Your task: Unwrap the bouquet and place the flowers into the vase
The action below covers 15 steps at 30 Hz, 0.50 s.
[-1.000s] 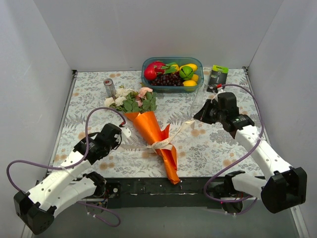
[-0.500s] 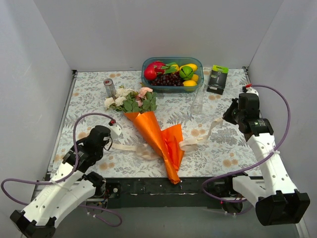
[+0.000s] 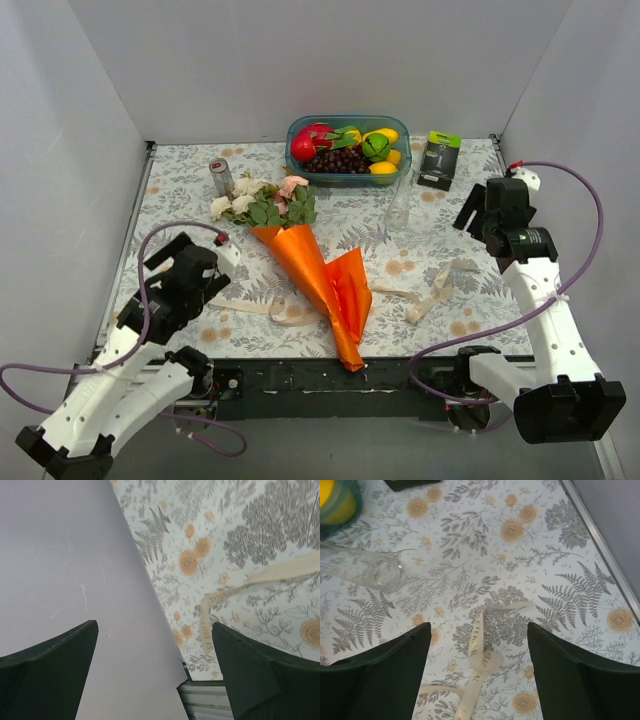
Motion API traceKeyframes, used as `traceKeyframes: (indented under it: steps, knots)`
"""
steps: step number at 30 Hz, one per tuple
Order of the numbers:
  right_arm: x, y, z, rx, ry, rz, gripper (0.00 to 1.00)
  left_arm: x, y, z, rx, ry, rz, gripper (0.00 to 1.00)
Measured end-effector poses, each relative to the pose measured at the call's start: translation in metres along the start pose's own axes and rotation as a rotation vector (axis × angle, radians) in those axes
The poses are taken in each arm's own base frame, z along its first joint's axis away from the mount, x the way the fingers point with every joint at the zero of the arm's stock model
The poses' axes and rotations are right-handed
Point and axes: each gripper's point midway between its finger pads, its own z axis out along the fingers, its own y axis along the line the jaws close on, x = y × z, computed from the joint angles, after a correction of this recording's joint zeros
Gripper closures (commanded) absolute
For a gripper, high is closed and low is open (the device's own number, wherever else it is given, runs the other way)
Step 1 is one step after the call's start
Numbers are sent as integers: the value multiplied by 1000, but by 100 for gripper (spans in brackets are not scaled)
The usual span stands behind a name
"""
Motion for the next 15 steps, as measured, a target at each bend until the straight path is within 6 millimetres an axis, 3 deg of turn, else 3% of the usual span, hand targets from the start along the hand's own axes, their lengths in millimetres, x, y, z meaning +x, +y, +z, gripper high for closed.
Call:
traceKeyframes:
  steps: [3, 5, 7, 9, 11, 13, 15]
  knots:
    - [-20, 26, -15, -70, -43, -54, 12, -44, 35, -17, 16, -69, -50, 2]
    - [-29, 58, -33, -186, -83, -98, 13, -87, 65, -30, 20, -160, -122, 2]
    - [-23, 100, -54, -341, -106, -157, 14, -130, 87, -40, 45, -250, -185, 2]
    - [2, 145, -78, -524, -79, -245, 15, -171, 100, -46, 93, -332, -245, 2]
    - [36, 179, -92, -676, -21, -323, 16, -209, 98, -42, 168, -384, -274, 2]
    - [67, 194, -89, -745, 51, -369, 16, -236, 83, -29, 242, -401, -280, 2]
    - [100, 198, -75, -775, 137, -406, 15, -255, 54, -8, 340, -381, -261, 2]
